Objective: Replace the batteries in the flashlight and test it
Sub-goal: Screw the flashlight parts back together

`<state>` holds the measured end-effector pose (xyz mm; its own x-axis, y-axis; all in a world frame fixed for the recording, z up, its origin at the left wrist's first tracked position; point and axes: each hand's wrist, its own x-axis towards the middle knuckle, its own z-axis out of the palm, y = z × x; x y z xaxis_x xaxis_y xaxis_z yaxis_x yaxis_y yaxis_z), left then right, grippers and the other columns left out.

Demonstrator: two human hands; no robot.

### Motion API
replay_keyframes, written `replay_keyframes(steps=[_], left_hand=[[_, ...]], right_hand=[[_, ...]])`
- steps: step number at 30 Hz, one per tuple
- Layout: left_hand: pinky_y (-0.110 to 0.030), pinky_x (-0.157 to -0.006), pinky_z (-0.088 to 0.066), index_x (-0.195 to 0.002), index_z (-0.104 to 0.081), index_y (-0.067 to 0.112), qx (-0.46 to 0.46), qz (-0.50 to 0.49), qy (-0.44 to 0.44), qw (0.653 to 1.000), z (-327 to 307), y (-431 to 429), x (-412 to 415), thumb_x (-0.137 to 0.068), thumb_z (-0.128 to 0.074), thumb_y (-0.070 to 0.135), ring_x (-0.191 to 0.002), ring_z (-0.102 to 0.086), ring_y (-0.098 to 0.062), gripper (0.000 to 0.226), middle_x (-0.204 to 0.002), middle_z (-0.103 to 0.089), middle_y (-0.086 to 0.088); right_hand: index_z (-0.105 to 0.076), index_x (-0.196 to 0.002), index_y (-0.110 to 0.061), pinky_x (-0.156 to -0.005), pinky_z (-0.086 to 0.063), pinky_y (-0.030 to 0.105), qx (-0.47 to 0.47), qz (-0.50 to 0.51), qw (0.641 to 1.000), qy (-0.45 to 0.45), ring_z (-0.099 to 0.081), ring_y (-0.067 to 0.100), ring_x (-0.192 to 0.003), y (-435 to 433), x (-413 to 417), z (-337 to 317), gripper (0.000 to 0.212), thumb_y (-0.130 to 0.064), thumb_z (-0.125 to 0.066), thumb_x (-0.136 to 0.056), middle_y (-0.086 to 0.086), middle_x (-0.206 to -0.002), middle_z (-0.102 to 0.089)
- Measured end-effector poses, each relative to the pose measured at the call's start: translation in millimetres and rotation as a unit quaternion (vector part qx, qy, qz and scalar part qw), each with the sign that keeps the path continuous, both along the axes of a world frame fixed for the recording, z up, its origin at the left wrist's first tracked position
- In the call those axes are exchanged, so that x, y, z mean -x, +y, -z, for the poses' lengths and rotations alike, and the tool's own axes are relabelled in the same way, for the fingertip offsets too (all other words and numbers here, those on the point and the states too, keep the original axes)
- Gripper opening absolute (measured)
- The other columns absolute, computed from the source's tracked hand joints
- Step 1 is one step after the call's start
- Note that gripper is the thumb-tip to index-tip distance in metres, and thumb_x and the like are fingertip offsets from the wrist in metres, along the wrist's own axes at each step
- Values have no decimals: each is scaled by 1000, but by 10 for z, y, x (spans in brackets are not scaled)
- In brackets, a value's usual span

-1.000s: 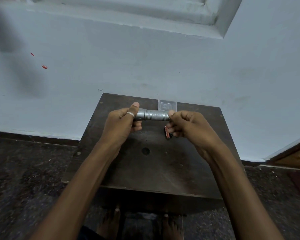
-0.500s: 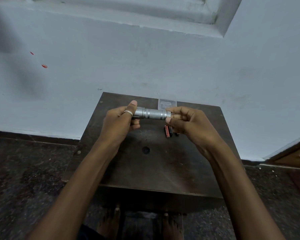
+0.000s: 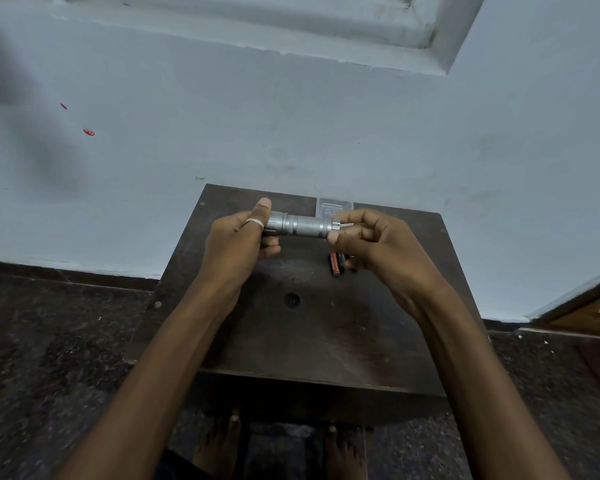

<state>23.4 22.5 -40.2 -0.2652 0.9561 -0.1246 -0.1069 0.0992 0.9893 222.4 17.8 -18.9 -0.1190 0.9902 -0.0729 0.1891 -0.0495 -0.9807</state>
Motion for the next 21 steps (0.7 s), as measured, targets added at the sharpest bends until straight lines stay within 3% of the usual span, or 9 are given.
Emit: replay_keyframes(steps=[2, 4, 7, 11, 15, 18, 21], left_hand=[[-22, -62, -57, -82, -72, 15, -1, -2, 2, 1000, -7, -3, 4, -97, -60, 39, -70, -66, -13, 30, -86, -70, -12], [-22, -62, -56, -83, -72, 15, -1, 1, 4, 1000, -8, -7, 4, -97, -59, 39, -70, -66, -13, 30, -86, -71, -11], [-23, -62, -56, -83, -72, 16, -2, 6, 2, 1000, -17, -14, -11, -97, -59, 39, -69, -65, -11, 30, -82, -71, -9], [-23, -61, -57, -83, -72, 15, -6, 8, -1, 1000, -28, -15, -26, -98, -58, 37, -71, -65, -14, 30, -81, -71, -9], [-25, -63, -57, -82, -72, 14, -2, -1, -5, 1000, -29, -7, -14, -98, -59, 37, -70, -65, -13, 31, -75, -71, -5], [-25, -63, -57, -83, -72, 14, 2, -5, -10, 1000, -27, -7, -2, -97, -59, 37, -71, -65, -14, 30, -78, -71, -7], [-25, -63, -57, -83, -72, 14, -1, -1, -7, 1000, -33, -12, -6, -98, -58, 37, -71, -65, -13, 31, -78, -71, -7]], right_hand=[[-68, -109, -4, -55, -47, 26, -6, -4, 1000, -3, -59, 16, -60, 3, -4, 8, 21, -5, -72, -89, 20, -84, -69], [-69, -103, -3, -52, -49, 21, -12, -8, 1000, -15, -63, 16, -66, 7, 4, 21, 14, -13, -69, -93, 22, -83, -70], [-67, -86, -2, -51, -48, 18, 6, -1, 999, -34, -66, 14, -65, -8, 41, 28, 37, -36, -60, -99, 16, -77, -69], [-69, -87, -1, -50, -47, 18, 14, 8, 998, -59, -67, 17, -62, -2, 65, 48, 54, -50, -51, -99, 13, -72, -70], [-68, -106, -9, -56, -50, 21, -27, 7, 999, -47, -68, 11, -68, 4, 41, 20, 22, -28, -66, -96, 12, -84, -75], [-66, -116, -13, -55, -48, 17, -41, -12, 999, -25, -60, 7, -61, 25, 11, 19, 27, -6, -72, -90, 6, -80, -69], [-68, -110, -13, -57, -48, 18, -48, -15, 998, -40, -58, 11, -65, 33, 3, 35, 21, -8, -71, -90, 10, -81, -67]])
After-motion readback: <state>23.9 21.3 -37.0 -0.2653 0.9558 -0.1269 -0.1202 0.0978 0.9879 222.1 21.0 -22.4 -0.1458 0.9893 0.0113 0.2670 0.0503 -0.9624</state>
